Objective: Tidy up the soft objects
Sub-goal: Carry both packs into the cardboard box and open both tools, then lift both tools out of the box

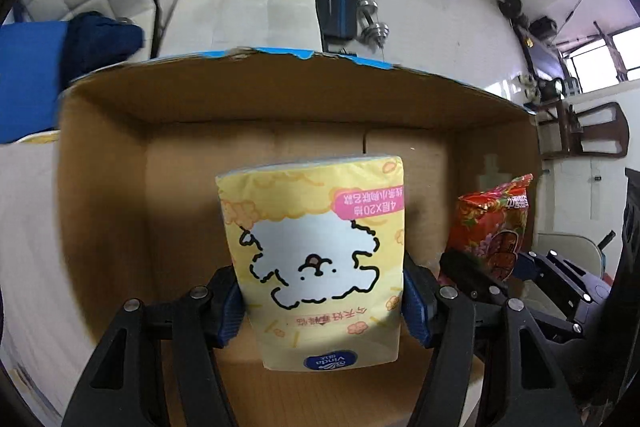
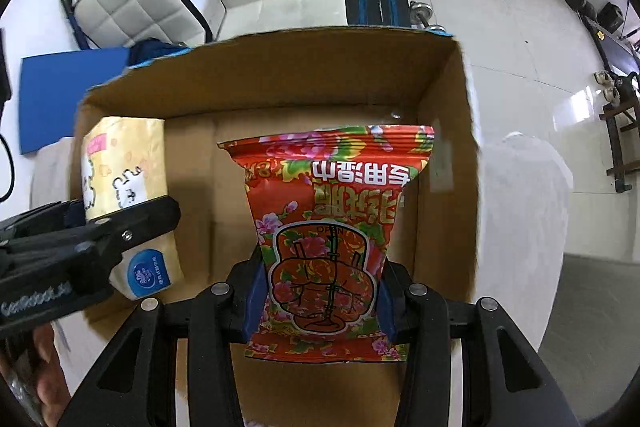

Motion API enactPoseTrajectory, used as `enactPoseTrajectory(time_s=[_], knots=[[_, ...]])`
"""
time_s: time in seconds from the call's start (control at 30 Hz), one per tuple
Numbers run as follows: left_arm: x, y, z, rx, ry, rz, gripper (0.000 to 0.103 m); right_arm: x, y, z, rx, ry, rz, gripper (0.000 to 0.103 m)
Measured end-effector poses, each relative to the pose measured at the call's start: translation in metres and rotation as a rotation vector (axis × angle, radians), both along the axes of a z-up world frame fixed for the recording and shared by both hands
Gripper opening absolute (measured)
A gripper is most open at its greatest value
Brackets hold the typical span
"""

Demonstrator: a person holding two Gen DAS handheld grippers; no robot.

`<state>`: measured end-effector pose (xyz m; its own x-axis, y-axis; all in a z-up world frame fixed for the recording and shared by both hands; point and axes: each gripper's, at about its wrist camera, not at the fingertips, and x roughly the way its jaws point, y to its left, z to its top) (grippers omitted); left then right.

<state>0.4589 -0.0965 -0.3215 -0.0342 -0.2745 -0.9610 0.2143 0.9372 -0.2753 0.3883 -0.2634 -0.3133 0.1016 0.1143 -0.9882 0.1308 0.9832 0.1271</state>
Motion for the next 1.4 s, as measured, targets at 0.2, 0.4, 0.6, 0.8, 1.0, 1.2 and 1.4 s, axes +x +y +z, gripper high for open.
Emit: enactPoseTrajectory(time_s=[0.2, 0.4, 0.6, 0.8, 1.0, 1.2, 1.4], knots=[[0.02, -0.016, -0.029, 0.023, 0.053, -0.048, 0.062, 0.021, 0.002, -0.031, -0.012, 0.027, 0.005, 0.047], [0.026, -0.032, -0.04, 0.035, 0.085, -0.085, 0.062, 0.035, 0.003, -0.055, 0.012, 0.072, -0.006, 0.048], [0.026, -0.037, -0.042, 0.072, 0.117, -0.079, 0.073, 0.036, 0.001, -0.056, 0.027, 0.088, -0.007, 0.075], [0.015, -0.033, -0.023, 0.107, 0.06, -0.094, 0.086, 0.026, 0.006, -0.035, 0.017, 0.085, -0.004, 0.085], [-0.009, -0.006, 0.001, 0.136, -0.037, -0.065, 0.101, -0.01, 0.017, 0.005, -0.033, 0.023, -0.013, 0.103], [-0.054, 0.028, 0.039, 0.102, -0.155, -0.012, 0.103, -0.045, 0.031, 0.023, -0.085, -0.045, -0.079, 0.103], [-0.104, 0.056, 0.074, 0.096, -0.262, 0.014, 0.103, -0.095, 0.053, 0.05, -0.132, -0.128, -0.094, 0.103]])
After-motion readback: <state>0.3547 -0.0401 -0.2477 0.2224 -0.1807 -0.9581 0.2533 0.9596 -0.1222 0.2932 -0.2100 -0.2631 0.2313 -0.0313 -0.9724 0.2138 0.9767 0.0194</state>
